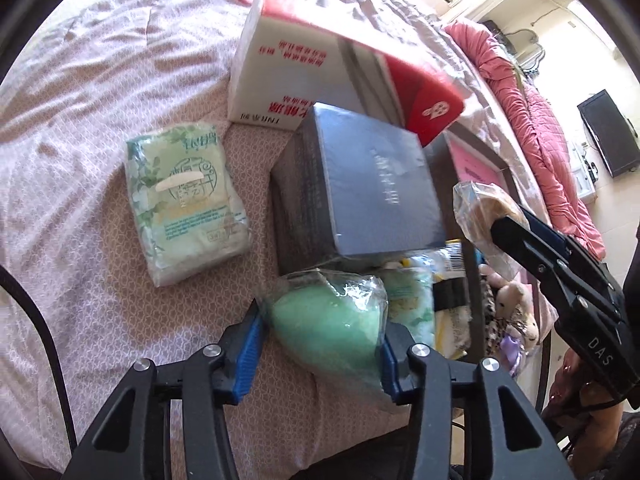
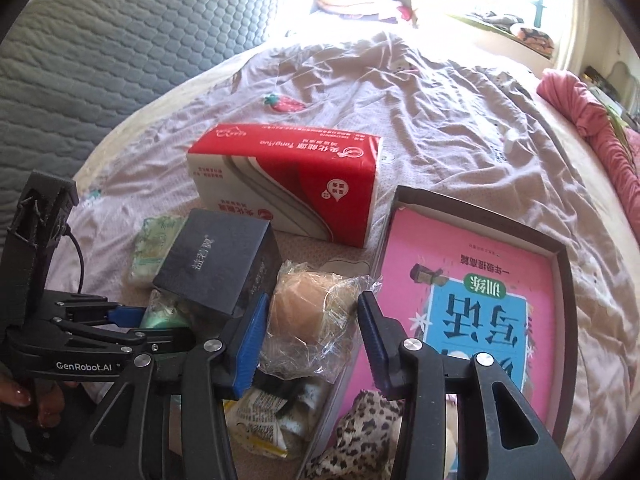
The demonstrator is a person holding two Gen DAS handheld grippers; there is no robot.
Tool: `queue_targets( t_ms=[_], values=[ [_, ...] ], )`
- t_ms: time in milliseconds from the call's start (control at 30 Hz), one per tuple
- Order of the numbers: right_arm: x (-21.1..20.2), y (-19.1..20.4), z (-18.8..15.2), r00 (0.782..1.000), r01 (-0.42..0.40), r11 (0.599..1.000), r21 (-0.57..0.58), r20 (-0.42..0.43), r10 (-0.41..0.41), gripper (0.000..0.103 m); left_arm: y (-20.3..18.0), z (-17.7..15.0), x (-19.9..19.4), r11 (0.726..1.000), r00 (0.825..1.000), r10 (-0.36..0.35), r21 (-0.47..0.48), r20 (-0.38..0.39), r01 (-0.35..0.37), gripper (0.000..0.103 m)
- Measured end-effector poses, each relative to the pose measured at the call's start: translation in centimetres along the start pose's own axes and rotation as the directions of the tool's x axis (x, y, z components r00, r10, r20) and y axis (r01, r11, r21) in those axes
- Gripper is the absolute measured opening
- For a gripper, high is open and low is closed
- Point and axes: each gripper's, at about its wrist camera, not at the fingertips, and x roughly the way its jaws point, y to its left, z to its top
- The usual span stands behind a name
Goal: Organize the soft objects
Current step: 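Lift both bagged items and carry them over the pink book tray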
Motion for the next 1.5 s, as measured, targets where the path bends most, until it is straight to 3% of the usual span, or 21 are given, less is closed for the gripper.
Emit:
queue_targets(
  t_ms=[767,1500],
  values=[
    [-8.5,-2.5,-2.7,0.987,-0.007,0.988,0.152,0.158,-0.017,0.047,-5.4,-2.4,-7.5,0.990,0.990,0.038,0.131,0.137,-0.056,0.049],
    [-15.7,-9.0,-6.5,0.958,0.028,0.955,0.295,0.264,-0.110,0.047,-14.8,-3.7,-8.4,0.959,0.987,-0.001,0.280,0.161,-0.045,0.049]
  ],
)
